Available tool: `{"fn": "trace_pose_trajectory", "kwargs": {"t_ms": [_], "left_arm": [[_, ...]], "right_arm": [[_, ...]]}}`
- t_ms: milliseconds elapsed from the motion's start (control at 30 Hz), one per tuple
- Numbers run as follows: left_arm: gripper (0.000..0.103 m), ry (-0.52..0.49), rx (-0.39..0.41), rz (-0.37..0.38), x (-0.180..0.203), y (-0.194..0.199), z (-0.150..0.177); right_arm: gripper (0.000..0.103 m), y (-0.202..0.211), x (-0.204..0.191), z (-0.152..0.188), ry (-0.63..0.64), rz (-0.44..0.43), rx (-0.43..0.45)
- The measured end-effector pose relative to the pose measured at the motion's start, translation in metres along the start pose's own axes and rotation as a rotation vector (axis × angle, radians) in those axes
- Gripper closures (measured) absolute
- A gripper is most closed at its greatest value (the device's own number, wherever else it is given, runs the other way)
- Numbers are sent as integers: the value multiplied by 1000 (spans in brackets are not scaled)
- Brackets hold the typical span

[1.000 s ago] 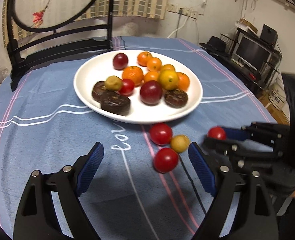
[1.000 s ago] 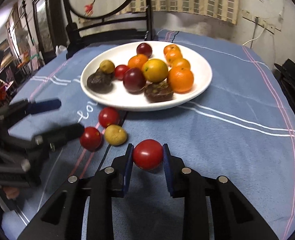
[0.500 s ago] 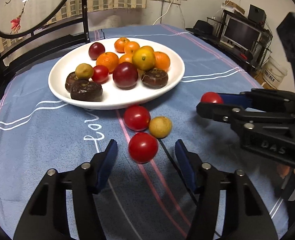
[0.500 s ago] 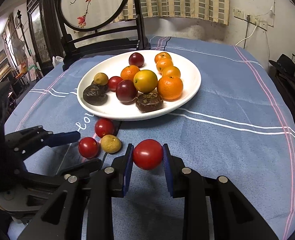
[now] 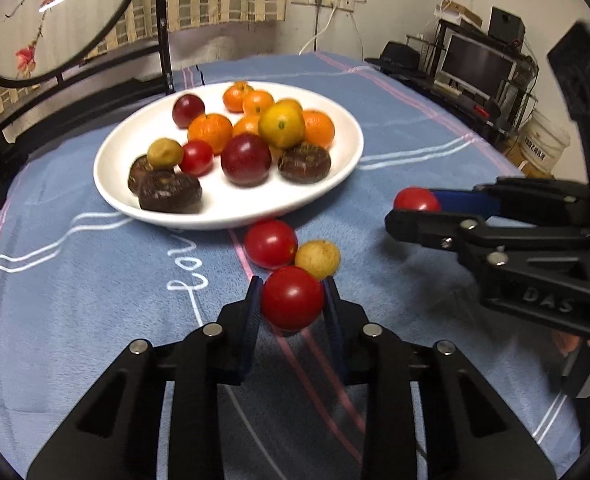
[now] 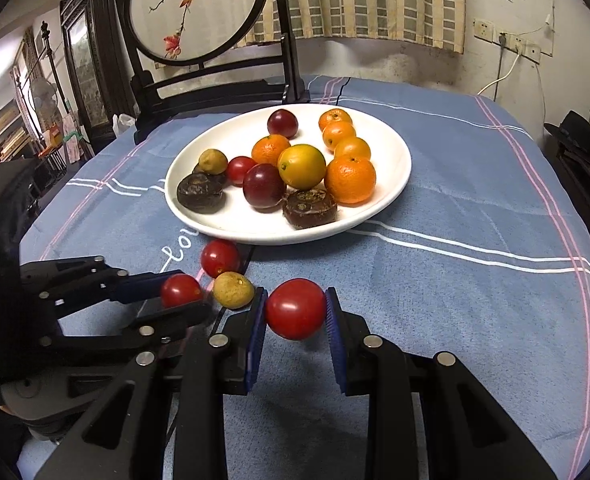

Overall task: Organize fruits
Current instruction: 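Lower both red tomatoes onto the white plate and open both tools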

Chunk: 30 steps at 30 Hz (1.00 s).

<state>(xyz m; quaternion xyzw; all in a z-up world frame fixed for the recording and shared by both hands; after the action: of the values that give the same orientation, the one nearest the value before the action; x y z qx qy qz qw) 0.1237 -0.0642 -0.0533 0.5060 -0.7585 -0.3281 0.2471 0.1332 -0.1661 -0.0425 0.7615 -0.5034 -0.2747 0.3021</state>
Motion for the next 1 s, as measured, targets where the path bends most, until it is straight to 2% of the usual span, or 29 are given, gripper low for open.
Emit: {"fn": "trace_pose_trajectory", "kwargs": {"t_ms": [167, 433, 667, 900, 933, 967, 1000], "left_arm": [[73, 37, 67, -22, -10, 24, -17], [73, 140, 117, -85, -55, 34, -62], [74, 212, 105, -122, -89, 1, -100], [74, 246, 62, -167, -108, -32, -112], [72, 247, 58, -169, -108, -35, -113], [69, 253, 55, -172, -109, -37, -114], [56, 258, 61, -173, -109, -37, -114]], "right_arm": [[74, 15, -4, -12, -12, -17, 86], [74, 10, -27, -65, 70, -38, 156], [74, -35, -35, -90, 71, -67, 112], [73, -73, -43, -98, 56, -62, 75], [71, -75, -42, -100, 45, -60, 79], [61, -74, -41, -101, 33, -62, 87], [58, -71, -39, -101, 21, -61, 102]]}}
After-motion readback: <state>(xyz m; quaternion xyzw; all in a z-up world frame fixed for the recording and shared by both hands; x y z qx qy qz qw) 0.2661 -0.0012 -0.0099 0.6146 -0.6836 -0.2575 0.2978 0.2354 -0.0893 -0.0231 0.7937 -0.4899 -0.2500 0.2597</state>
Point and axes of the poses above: each gripper's, at about its wrist camera, not at the fingertips, and y roughly against the way its jaws point, x to its right, z to its underside, the point moved 3 cm from there along -y, roughly the way its jaws point, and after that the axes turned 1 degree about -z, right-handed, at the moved point
